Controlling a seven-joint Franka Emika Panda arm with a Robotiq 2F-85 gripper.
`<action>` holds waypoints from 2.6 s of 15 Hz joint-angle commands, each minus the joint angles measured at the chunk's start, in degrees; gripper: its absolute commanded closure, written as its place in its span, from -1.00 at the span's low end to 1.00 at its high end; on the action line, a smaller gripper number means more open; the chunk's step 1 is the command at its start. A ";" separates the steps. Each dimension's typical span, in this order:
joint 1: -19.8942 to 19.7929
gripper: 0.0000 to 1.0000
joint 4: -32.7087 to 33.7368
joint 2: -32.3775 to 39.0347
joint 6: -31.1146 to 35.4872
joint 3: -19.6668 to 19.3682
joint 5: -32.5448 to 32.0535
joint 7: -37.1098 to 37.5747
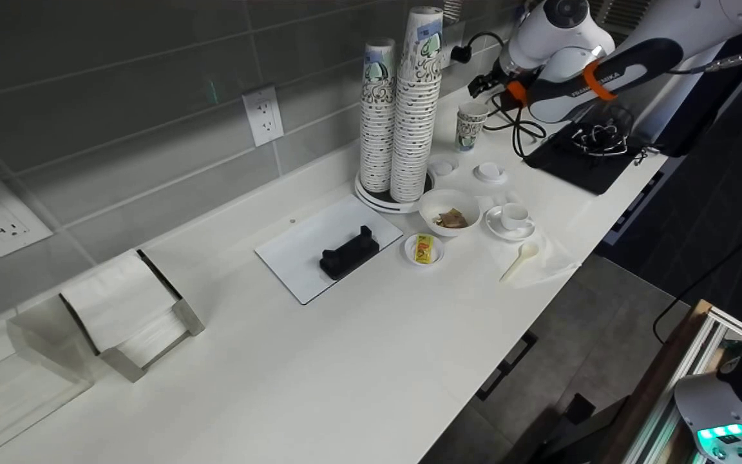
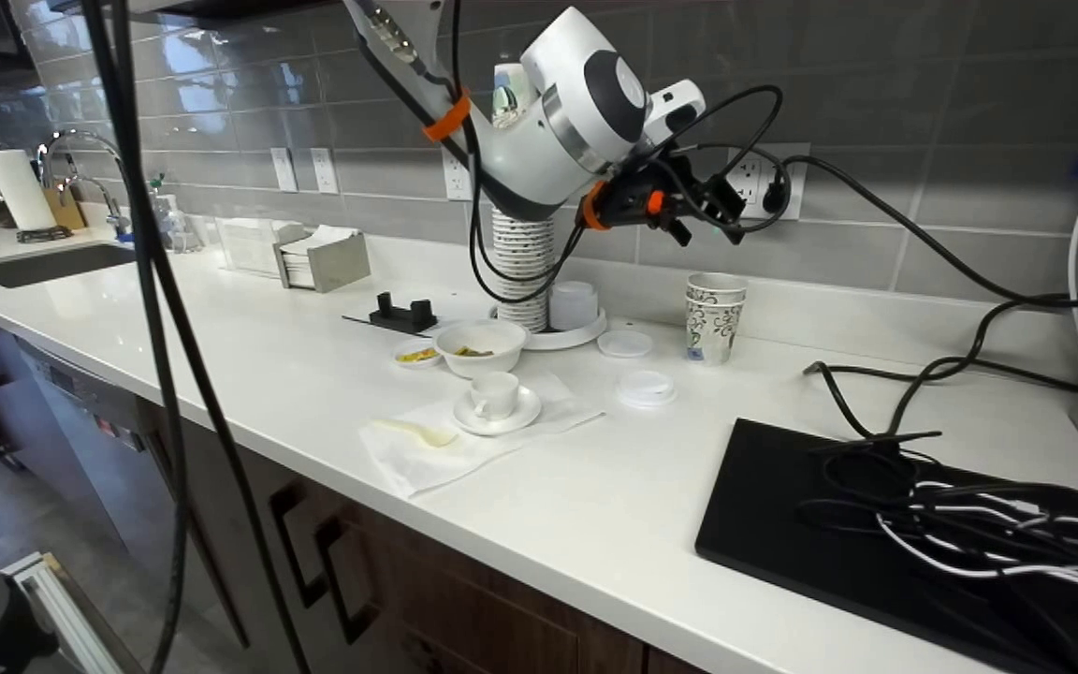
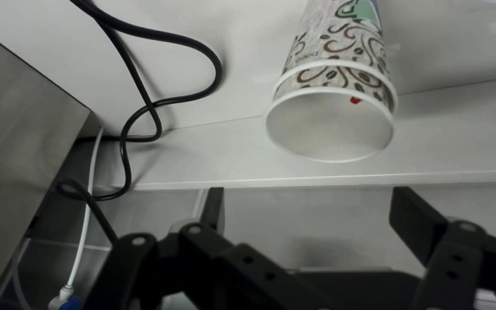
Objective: Put the brown sachets from the white bowl in the two stacked coffee cups on the right.
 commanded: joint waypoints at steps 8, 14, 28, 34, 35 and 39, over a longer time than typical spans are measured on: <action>-2.12 -1.00 -11.10 -14.02 -29.63 12.28 16.45 -23.90; -3.23 -1.00 -17.21 -20.07 -34.95 19.92 32.88 -39.96; -2.13 -1.00 -17.04 -15.33 -37.62 23.17 41.73 -46.43; -1.52 -1.00 -16.89 -9.01 -30.68 24.86 40.89 -45.46; -1.61 -1.00 -16.80 -8.30 -29.80 25.21 41.10 -45.65; -1.52 -1.00 -16.51 -6.23 -26.95 25.76 40.41 -45.40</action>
